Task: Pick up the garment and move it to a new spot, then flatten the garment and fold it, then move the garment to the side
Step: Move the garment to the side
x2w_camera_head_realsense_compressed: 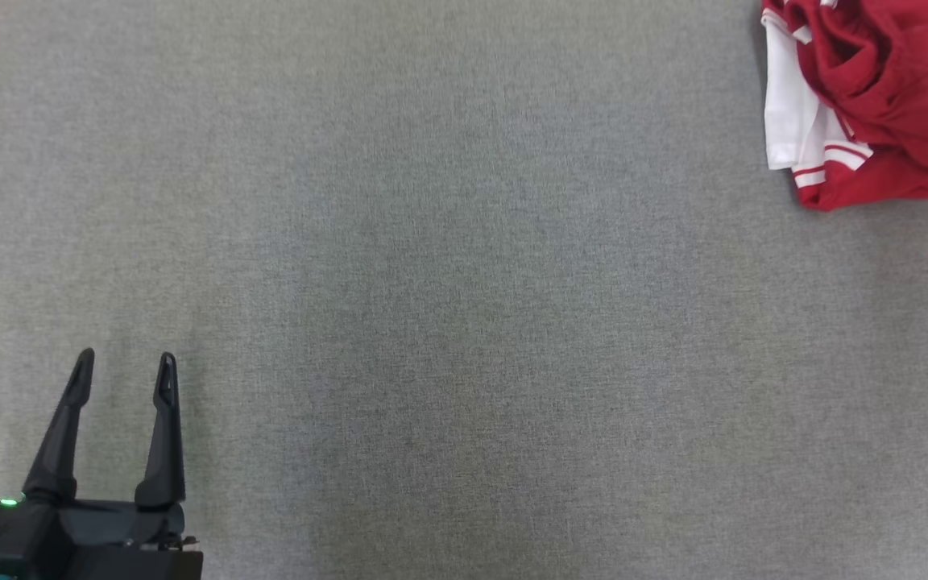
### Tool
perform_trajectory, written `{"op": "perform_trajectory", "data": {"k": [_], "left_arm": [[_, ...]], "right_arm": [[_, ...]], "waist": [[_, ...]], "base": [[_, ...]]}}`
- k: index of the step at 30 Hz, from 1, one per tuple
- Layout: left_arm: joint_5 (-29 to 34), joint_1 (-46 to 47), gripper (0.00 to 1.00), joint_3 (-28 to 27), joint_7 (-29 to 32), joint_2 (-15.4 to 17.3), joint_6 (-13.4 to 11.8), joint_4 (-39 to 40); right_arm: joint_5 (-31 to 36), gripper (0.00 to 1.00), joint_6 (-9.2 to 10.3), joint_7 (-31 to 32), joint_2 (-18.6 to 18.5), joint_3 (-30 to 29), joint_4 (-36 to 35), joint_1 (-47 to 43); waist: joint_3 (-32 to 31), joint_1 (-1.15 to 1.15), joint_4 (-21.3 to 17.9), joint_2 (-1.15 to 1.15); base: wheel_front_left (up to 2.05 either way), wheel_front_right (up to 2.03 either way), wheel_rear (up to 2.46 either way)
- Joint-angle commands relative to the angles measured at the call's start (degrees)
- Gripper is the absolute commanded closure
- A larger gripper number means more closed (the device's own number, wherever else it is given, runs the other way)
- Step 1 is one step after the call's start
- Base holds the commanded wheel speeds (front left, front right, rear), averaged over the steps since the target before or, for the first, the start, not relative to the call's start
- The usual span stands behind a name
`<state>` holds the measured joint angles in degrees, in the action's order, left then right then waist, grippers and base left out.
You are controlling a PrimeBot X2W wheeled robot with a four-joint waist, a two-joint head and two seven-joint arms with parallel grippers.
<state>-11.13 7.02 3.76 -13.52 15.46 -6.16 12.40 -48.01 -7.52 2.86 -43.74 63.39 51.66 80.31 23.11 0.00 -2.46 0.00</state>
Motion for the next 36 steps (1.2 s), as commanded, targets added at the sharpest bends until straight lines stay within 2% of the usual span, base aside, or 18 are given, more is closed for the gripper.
{"op": "perform_trajectory", "data": {"k": [1, 11, 19, 36], "left_arm": [[-0.28, -0.88, 0.00, 0.04, -0.36, -0.26, -0.21, -0.51], [-1.05, -2.74, 0.00, -0.04, -1.29, -2.00, -0.87, -2.23], [-1.31, -4.69, 0.00, -0.11, -1.53, -2.88, -1.43, -2.92], [-1.07, -8.30, 0.00, 0.13, -1.63, -3.54, -1.79, -3.29]], "right_arm": [[-0.79, 0.00, 0.07, -1.37, 0.90, -0.60, 0.33, -1.62], [-5.48, 0.00, 0.07, -14.81, 4.80, -6.04, 0.97, -8.63], [-4.81, 0.00, 0.07, -17.95, 8.68, -10.34, 0.37, -13.27], [10.97, 0.00, 0.07, -18.03, 16.55, -32.27, -16.64, -36.18]], "waist": [[-1.56, 0.00, 0.00, 0.00], [-7.34, 0.00, 0.41, 0.00], [-11.60, 0.00, 0.21, 0.00], [-17.88, 0.00, 1.83, 0.00]], "base": [[0.00, 0.00, 0.00], [0.00, 0.00, 0.00], [0.00, 0.00, 0.00], [0.00, 0.00, 0.00]]}}
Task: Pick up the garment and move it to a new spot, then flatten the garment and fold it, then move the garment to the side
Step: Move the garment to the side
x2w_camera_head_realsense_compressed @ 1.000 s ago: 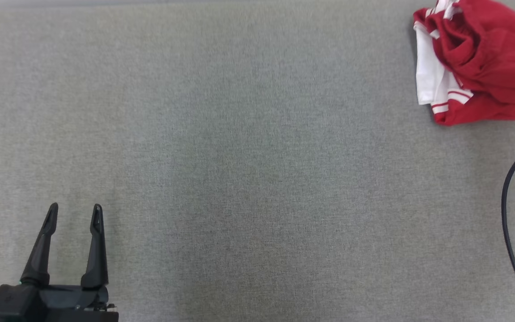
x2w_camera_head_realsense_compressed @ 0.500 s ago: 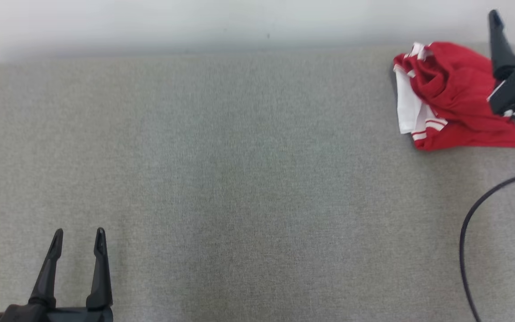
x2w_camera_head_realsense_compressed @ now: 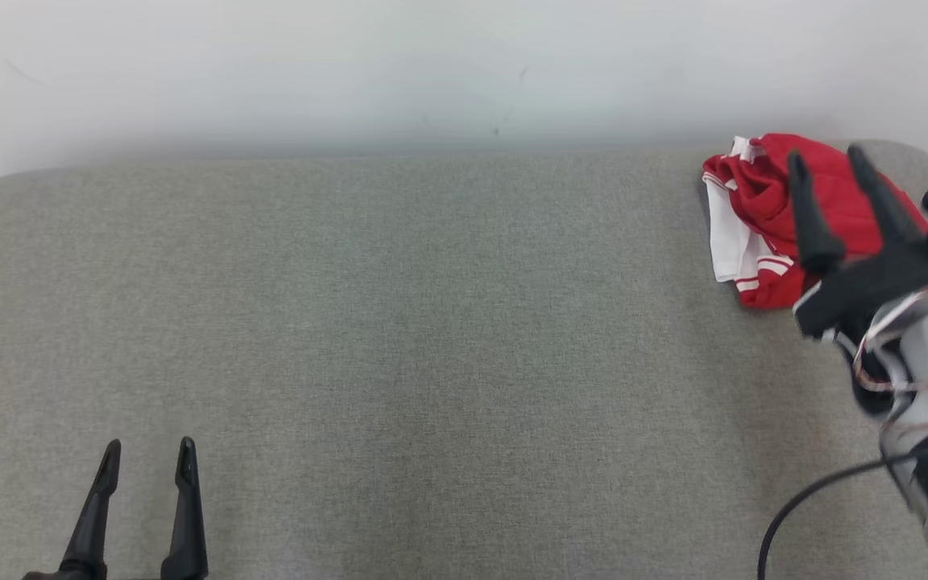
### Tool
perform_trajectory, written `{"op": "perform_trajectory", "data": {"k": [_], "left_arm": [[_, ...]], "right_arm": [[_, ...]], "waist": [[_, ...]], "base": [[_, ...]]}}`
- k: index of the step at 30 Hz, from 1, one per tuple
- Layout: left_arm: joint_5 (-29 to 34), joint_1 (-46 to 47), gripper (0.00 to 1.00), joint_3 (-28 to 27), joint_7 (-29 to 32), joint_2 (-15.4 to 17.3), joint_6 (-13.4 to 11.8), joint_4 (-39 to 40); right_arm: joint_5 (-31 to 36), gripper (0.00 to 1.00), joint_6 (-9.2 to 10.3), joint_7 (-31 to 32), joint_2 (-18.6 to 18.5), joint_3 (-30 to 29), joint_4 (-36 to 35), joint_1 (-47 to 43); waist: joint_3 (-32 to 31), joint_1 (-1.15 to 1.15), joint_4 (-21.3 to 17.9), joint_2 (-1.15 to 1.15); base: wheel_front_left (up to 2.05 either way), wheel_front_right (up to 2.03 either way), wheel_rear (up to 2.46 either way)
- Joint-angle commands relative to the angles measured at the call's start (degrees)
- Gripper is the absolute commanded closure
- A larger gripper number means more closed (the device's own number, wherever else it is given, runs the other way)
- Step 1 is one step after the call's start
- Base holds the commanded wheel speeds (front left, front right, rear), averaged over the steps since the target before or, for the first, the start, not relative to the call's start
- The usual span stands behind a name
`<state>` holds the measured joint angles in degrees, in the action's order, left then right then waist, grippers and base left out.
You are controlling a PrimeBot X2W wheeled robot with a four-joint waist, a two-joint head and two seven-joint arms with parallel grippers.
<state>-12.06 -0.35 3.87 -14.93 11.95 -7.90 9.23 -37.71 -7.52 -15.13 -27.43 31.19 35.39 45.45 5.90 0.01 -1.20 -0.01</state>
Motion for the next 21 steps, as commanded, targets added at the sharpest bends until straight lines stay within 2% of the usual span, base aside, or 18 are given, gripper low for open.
{"op": "perform_trajectory", "data": {"k": [1, 11, 15, 21], "left_arm": [[-0.09, -0.99, 0.00, 0.07, -0.23, -0.10, -0.11, -0.13], [-0.40, -2.70, 0.00, 0.40, -0.25, -0.37, -0.64, -0.55], [-0.56, -3.33, 0.00, 0.47, -0.26, -0.49, -0.82, -0.54], [-0.79, -4.13, 0.00, 0.43, -0.26, -0.61, -1.04, -0.58]], "right_arm": [[1.69, 0.00, 0.07, -0.04, 0.67, -0.81, -1.25, -2.92], [11.58, 0.00, 0.07, -0.05, 5.37, -9.85, -9.74, -17.53], [16.87, 0.00, 0.06, 0.09, 9.29, -14.45, -13.65, -23.43], [21.76, 0.00, 0.06, 2.03, 15.30, -18.06, -20.36, -31.37]], "waist": [[-0.92, -0.01, 0.72, 0.01], [-3.16, -0.01, 1.70, 0.01], [-3.81, -0.01, 1.88, 0.01], [-4.70, -0.01, 1.80, 0.01]], "base": [[0.00, 0.00, 0.00], [0.00, 0.00, 0.00], [0.00, 0.00, 0.00], [0.00, 0.00, 0.00]]}}
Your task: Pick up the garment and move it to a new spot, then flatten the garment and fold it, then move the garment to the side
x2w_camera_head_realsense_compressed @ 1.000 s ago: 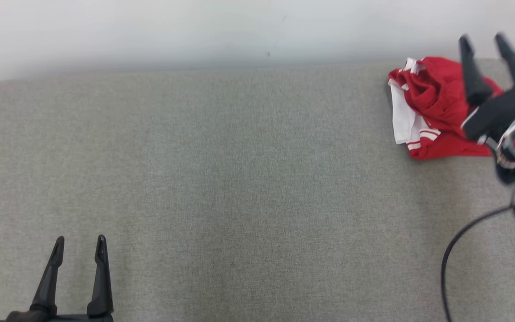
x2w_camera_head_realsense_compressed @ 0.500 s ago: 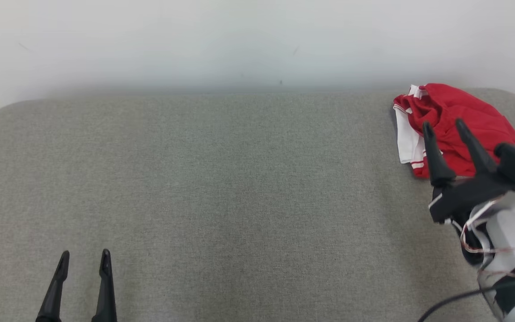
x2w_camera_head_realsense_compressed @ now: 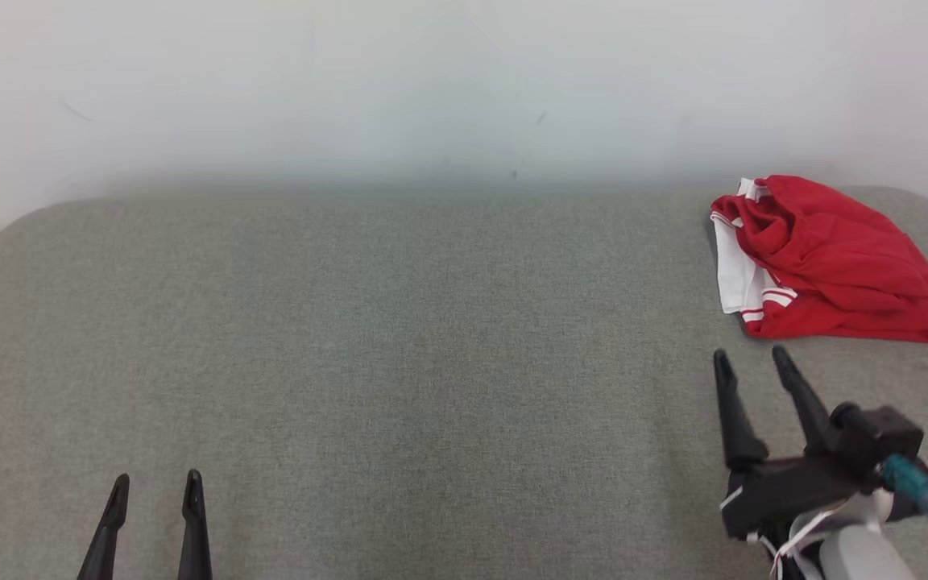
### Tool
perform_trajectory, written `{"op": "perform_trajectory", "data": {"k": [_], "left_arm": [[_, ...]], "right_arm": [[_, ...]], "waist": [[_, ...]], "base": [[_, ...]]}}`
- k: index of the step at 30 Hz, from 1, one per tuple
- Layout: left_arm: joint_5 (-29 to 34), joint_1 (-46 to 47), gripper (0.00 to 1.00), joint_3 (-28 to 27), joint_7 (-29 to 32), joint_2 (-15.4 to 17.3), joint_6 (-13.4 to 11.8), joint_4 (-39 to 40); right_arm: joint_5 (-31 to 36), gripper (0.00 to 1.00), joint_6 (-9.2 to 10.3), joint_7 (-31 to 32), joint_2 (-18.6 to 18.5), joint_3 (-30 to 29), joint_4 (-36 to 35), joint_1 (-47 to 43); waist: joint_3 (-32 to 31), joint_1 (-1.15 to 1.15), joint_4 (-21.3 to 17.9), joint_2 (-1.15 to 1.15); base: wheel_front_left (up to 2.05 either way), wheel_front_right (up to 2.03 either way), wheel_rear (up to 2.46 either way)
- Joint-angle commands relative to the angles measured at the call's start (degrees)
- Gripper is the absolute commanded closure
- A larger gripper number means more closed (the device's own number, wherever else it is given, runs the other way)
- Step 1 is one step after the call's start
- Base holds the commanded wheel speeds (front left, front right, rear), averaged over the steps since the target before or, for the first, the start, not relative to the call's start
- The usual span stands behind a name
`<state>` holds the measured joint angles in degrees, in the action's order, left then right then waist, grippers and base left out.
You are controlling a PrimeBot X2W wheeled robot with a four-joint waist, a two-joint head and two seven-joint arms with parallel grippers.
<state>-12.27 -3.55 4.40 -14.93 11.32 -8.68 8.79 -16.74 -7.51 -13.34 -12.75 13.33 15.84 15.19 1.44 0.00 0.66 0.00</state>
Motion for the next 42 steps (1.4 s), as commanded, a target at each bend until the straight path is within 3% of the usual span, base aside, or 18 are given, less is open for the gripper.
{"op": "perform_trajectory", "data": {"k": [1, 13, 22, 42], "left_arm": [[-0.58, -1.10, 0.00, -0.09, -0.27, 0.00, -0.29, -0.17], [-0.98, -2.92, 0.00, -0.82, -0.28, -0.49, -0.93, 0.10], [-1.02, -3.32, 0.00, 0.44, 0.59, 0.49, 0.38, -1.59], [-2.11, -3.36, 0.00, 0.77, 1.05, 1.02, -0.12, -1.64]], "right_arm": [[1.74, 0.00, 0.06, 0.51, 1.20, -0.83, -2.01, -2.31], [10.08, 0.00, 0.05, 2.12, 6.73, -3.11, -12.25, -11.19], [11.09, 0.00, 0.05, 5.75, 7.44, -3.18, -15.14, -14.09], [12.40, 0.00, 0.06, 6.26, 8.22, -3.48, -16.47, -14.87]], "waist": [[-0.40, 0.00, -0.06, 0.00], [-2.11, 0.00, -0.74, 0.00], [-2.83, 0.00, -1.36, 0.00], [-2.33, 0.00, -1.51, 0.00]], "base": [[0.00, 0.00, 0.00], [0.00, 0.00, 0.00], [0.00, 0.00, 0.00], [0.00, 0.00, 0.00]]}}
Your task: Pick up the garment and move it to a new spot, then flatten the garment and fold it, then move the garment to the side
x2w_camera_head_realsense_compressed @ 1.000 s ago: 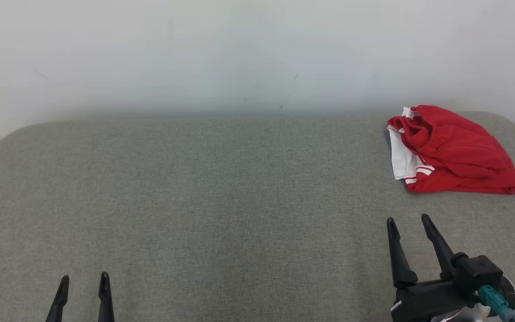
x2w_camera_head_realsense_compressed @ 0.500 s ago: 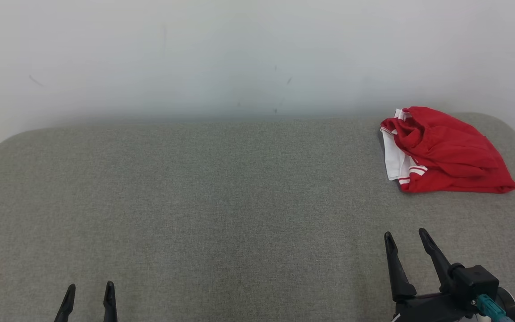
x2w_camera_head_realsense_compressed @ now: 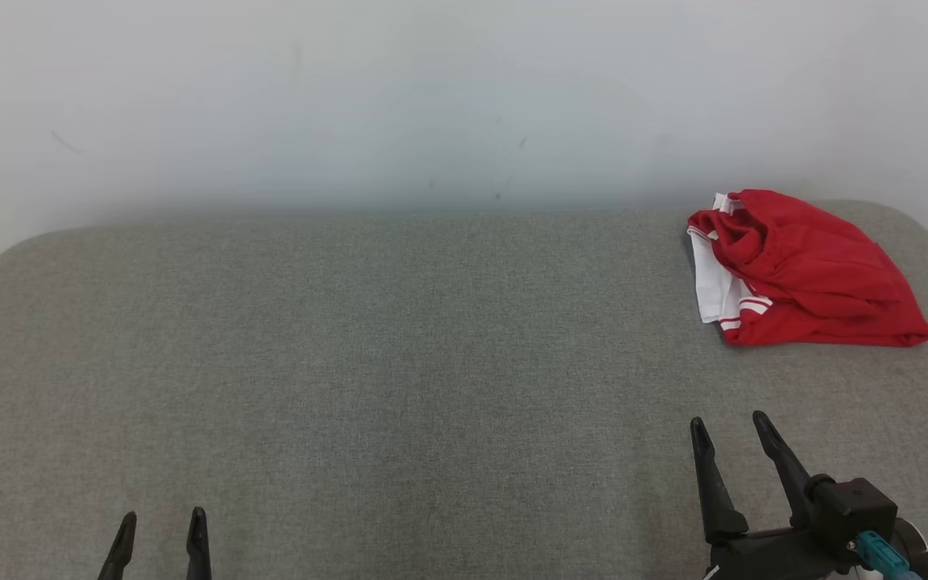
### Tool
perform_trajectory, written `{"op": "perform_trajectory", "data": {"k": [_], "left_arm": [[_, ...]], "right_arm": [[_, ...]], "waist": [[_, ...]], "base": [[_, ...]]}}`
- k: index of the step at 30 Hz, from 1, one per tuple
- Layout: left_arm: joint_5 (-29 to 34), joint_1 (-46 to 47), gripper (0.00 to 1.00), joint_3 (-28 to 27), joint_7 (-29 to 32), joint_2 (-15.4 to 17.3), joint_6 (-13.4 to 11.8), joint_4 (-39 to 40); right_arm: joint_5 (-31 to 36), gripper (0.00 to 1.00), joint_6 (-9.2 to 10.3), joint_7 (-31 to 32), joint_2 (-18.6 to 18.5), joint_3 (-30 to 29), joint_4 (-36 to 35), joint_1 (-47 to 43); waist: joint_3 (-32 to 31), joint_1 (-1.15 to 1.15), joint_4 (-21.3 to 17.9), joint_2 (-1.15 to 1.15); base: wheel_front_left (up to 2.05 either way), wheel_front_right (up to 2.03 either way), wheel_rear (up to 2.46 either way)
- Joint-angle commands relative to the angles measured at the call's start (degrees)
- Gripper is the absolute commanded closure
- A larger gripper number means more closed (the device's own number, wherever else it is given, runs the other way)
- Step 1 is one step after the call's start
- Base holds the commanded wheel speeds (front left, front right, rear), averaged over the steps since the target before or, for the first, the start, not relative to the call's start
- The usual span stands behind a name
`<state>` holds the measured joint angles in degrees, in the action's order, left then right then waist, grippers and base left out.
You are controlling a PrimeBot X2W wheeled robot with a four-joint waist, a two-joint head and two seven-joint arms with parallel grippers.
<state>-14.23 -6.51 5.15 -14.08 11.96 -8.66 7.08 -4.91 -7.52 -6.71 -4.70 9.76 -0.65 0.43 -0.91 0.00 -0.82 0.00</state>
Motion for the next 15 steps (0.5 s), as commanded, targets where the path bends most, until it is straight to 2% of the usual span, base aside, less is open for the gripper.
{"op": "perform_trajectory", "data": {"k": [1, 7, 8, 11, 15], "left_arm": [[-0.18, -0.45, 0.00, 0.03, 0.20, 0.42, -0.20, 0.12], [-0.37, -0.64, 0.00, 0.19, 0.20, 0.55, -0.22, 0.21], [-0.31, -0.03, 1.00, 0.25, 0.02, 0.19, -0.03, 0.04], [-0.30, -0.39, 1.00, 0.73, -0.01, -0.57, 0.00, -1.56], [-4.78, 0.46, 1.00, 0.35, 0.44, -0.99, 0.71, -2.47]], "right_arm": [[0.61, 0.00, 0.06, -0.42, 0.18, 0.10, 0.08, -0.04], [0.59, 0.00, 0.06, -0.39, 0.16, -0.03, 0.55, -0.02], [0.23, 1.00, 0.00, -0.18, 0.09, -0.07, 0.58, 0.00], [0.21, 1.00, 0.00, 0.15, 0.08, -0.01, 2.33, -0.82], [-4.92, 1.00, 0.00, 1.00, 0.00, -0.65, 3.63, 0.28]], "waist": [[0.01, 0.00, -0.07, 0.00], [0.02, 0.00, -0.17, 0.00], [0.03, 0.00, -0.16, 0.00], [0.04, 0.00, -0.16, 0.00], [0.11, 0.00, -0.13, 0.00]], "base": [[0.00, 0.00, 0.00], [0.00, 0.00, 0.00], [0.00, 0.00, 0.00], [0.00, 0.00, 0.00], [0.00, 0.00, 0.00]]}}
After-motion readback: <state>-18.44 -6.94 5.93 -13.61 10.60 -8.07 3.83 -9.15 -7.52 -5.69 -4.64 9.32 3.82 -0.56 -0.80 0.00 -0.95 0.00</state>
